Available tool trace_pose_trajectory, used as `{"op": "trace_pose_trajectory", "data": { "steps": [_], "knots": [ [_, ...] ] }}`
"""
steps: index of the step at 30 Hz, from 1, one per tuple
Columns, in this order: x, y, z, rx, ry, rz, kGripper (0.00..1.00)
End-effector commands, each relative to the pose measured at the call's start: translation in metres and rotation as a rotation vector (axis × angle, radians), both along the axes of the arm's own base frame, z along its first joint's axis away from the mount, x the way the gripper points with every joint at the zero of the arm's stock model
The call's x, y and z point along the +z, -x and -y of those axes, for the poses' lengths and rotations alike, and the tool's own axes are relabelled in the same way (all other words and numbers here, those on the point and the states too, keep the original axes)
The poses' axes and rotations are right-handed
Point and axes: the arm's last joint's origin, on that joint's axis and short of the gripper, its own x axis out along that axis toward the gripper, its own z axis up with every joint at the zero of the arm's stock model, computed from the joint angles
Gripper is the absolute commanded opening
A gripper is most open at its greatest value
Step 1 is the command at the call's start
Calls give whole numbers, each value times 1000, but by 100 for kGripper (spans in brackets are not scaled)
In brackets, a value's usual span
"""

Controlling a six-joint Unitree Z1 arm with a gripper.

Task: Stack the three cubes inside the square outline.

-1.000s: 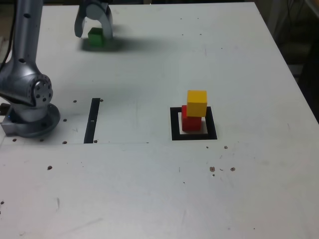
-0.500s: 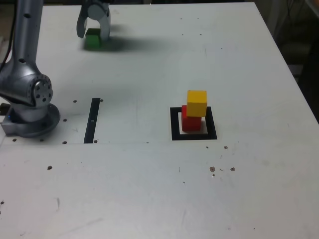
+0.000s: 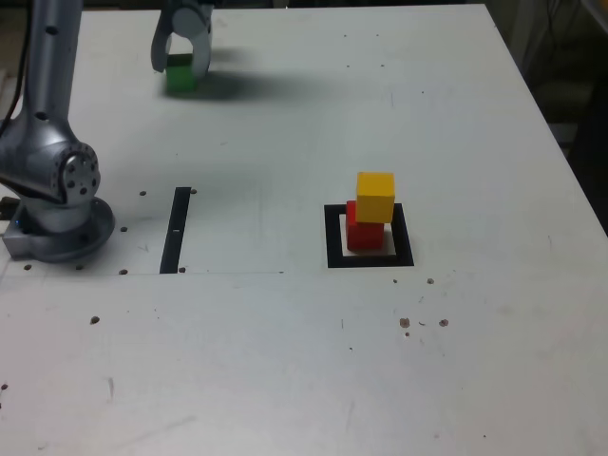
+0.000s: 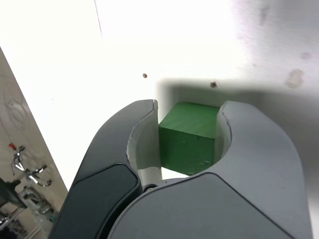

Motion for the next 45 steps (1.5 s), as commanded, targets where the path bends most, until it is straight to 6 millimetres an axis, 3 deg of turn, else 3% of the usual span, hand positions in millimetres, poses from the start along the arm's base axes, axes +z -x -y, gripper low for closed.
{"op": "trace_pose_trajectory", "data": {
  "steps": [1,10,22,45],
  "knots": [
    [6,-2,4,-8,-12,12,31],
    [30,-16,25,-42,-28,50,31],
    [58,-40,68,-105,-58,107,31],
    [92,-93,183,-282,-14,158,30]
  ]
}}
